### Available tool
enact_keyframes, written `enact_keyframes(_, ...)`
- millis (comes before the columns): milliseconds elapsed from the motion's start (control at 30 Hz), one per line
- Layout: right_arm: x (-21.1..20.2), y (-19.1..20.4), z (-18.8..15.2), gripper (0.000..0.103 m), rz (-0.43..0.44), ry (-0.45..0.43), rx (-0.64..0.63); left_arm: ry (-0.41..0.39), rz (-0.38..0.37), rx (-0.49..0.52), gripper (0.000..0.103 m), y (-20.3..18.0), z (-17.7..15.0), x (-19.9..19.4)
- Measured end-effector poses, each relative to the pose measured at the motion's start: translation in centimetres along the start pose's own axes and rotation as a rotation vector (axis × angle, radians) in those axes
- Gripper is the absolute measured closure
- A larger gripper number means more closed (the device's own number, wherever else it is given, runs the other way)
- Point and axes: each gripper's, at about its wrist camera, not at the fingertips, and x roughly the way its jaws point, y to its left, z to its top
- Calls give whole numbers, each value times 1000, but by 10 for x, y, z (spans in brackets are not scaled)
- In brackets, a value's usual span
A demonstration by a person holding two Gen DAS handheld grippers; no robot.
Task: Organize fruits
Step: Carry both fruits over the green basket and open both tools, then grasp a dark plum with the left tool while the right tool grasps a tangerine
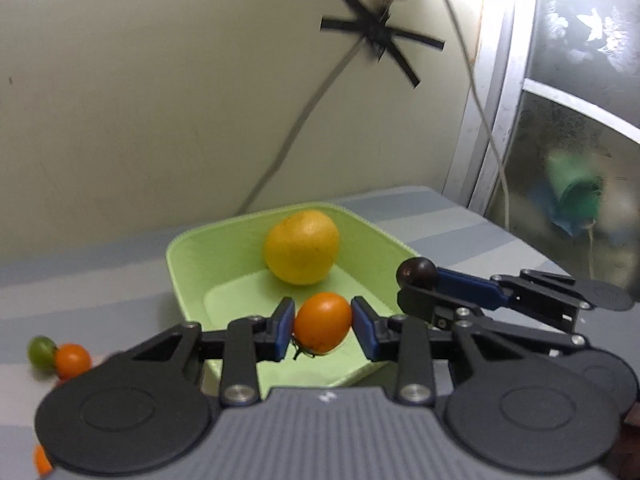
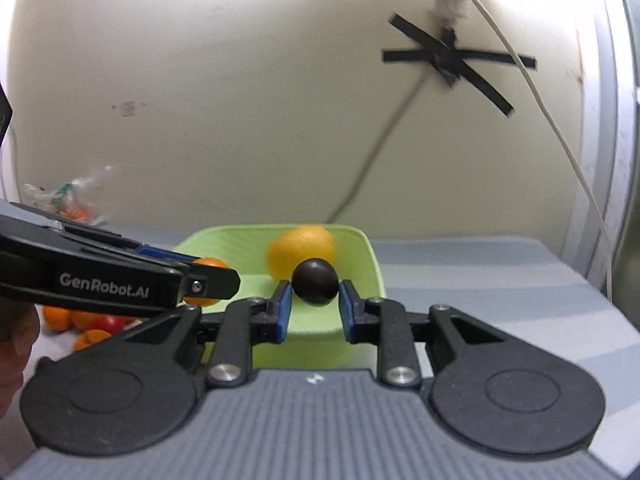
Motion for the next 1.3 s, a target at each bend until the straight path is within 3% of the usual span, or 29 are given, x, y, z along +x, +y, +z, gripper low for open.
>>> enact_keyframes(67,1,-2,-2,72,-6,-6,-4,6,4,-9,71,1,-5,3)
enact_keyframes(167,1,-6,-2,57,5,-22,9,16,15,-28,71,7,-8,4)
enact_keyframes(267,0,-3,-1,57,13,-34,-8,-14,18,-69,71,20,-10,-13)
enact_keyframes(400,-8,2,-3,57,23,-72,-26,-114,24,-121,71,44,-13,-60)
enact_keyframes(500,-14,5,-3,57,44,-102,-22,-166,73,-166,71,68,-27,-99)
enact_keyframes(667,-28,9,3,57,201,-101,68,-182,214,-201,71,103,-66,-143)
enact_keyframes(800,-38,35,-1,57,275,-74,1,-154,255,-243,71,120,-91,-155)
enact_keyframes(933,-43,68,-15,58,316,-21,-110,-131,205,-259,71,118,-107,-154)
enact_keyframes(1067,-35,89,-20,58,319,36,-219,-118,116,-152,70,93,-115,-151)
enact_keyframes(1300,-18,94,-17,58,318,101,-250,-84,20,-85,62,67,-107,-131)
